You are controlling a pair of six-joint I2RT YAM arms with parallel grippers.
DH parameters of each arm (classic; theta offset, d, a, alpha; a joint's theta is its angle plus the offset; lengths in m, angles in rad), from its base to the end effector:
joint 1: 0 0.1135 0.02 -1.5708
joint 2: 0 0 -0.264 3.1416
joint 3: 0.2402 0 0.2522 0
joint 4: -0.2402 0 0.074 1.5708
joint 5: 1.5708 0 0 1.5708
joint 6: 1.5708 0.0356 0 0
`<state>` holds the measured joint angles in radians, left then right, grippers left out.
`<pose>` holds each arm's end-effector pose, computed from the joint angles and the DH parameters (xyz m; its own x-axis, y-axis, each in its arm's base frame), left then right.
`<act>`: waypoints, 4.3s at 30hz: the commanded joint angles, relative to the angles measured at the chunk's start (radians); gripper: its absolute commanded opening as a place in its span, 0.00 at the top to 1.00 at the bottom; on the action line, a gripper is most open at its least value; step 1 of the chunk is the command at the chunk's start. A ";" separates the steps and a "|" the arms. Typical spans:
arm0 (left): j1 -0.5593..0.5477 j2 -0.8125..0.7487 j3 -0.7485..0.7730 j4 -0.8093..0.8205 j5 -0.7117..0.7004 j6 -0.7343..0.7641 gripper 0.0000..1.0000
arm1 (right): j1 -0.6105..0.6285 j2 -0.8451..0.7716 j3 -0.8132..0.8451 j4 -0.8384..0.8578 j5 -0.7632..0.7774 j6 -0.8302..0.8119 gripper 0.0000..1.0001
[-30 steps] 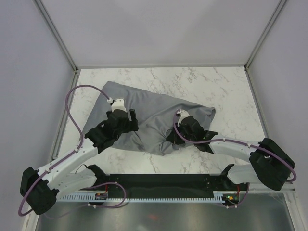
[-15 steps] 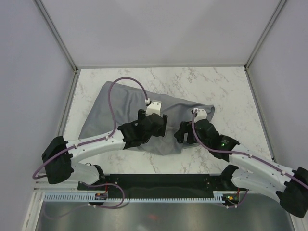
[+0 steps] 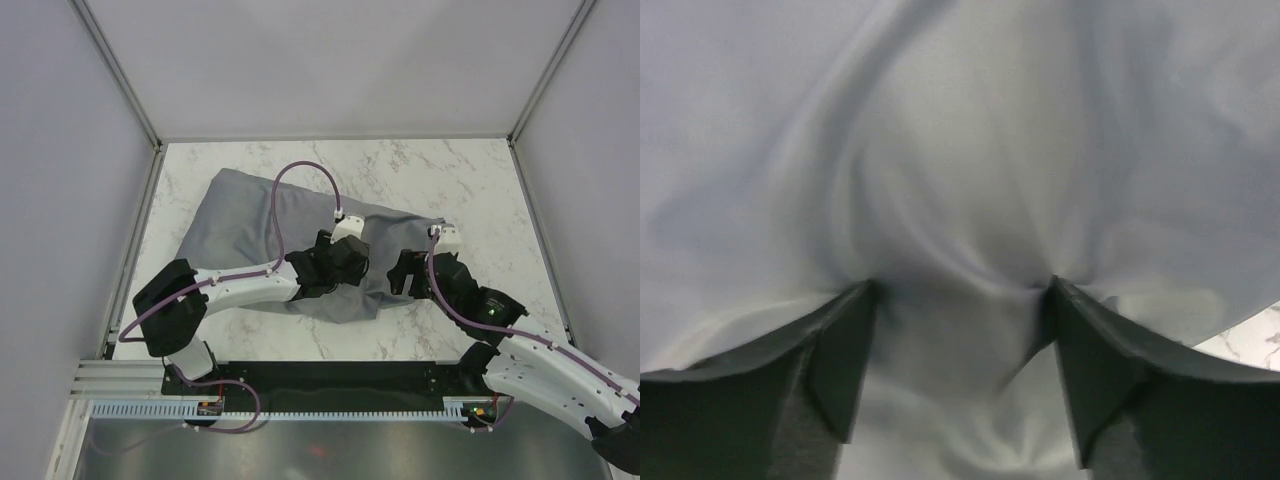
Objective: Remove the pillowcase from the pillow
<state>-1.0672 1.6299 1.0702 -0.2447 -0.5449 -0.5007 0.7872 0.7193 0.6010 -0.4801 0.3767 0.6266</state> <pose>0.1838 -0.2954 0.2226 -0.5813 0.2043 -0.7877 0.3380 0.9411 -0.0054 0.1224 0.1043 0.2578 -0.5825 0.1879 -0.7908 -0.1266 0.9401 0.3167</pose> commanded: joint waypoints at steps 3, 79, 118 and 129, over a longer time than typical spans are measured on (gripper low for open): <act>-0.007 -0.010 0.013 0.038 0.030 -0.012 0.57 | -0.003 -0.030 0.036 -0.051 0.054 0.015 0.12; -0.272 -0.280 -0.161 0.185 0.088 0.462 0.09 | 0.012 -0.239 -0.162 -0.026 0.024 0.153 0.20; -0.071 -0.347 0.057 -0.113 0.022 0.294 0.98 | 0.014 -0.088 -0.099 0.239 -0.179 -0.002 0.21; -0.034 -0.465 -0.035 -0.183 -0.026 0.215 0.98 | 0.015 0.032 -0.153 0.383 -0.125 0.019 0.22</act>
<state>-1.1152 1.2236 1.0489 -0.4038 -0.5438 -0.2184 0.7967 0.7231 0.4763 -0.1780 0.2375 0.6411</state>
